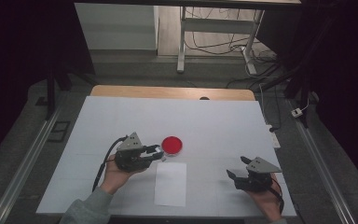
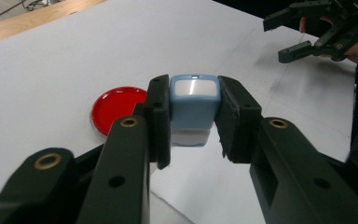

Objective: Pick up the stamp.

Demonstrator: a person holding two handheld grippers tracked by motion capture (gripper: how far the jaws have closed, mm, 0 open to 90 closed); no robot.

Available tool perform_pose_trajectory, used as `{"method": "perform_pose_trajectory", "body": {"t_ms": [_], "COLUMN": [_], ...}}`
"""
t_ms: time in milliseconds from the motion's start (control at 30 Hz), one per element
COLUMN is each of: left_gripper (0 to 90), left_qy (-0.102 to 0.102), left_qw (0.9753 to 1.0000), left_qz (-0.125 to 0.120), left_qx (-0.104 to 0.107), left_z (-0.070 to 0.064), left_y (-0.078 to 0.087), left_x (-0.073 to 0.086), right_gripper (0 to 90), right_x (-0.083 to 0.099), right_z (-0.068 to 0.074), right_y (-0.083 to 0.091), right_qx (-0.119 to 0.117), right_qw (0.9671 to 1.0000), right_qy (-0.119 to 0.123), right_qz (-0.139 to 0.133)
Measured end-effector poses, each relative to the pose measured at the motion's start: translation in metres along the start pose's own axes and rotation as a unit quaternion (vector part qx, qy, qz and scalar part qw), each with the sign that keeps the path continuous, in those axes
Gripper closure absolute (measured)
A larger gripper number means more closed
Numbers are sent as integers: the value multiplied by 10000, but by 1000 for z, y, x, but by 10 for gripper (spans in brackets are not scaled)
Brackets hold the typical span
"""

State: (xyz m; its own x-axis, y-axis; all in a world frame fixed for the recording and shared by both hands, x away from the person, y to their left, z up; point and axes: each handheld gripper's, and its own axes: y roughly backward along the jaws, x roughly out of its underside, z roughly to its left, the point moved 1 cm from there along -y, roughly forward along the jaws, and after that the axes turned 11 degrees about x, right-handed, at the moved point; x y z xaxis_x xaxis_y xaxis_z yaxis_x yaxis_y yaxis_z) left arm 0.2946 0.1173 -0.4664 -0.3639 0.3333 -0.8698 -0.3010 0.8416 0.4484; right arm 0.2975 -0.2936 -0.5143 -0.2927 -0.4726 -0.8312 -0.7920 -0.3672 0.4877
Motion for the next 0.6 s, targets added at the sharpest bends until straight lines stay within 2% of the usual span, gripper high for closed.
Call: {"method": "perform_pose_trajectory", "body": {"t_ms": [600], "left_gripper": [672], "left_qy": [-98], "left_qw": [9994], "left_qz": [113], "left_qx": [308], "left_z": [-15], "left_y": [-15], "left_x": [-1], "right_gripper": [241], "right_x": [-1], "right_z": [2], "right_y": [-1], "right_qx": [-9], "right_qw": [10000], "right_qy": [27], "right_qz": [-51]}}
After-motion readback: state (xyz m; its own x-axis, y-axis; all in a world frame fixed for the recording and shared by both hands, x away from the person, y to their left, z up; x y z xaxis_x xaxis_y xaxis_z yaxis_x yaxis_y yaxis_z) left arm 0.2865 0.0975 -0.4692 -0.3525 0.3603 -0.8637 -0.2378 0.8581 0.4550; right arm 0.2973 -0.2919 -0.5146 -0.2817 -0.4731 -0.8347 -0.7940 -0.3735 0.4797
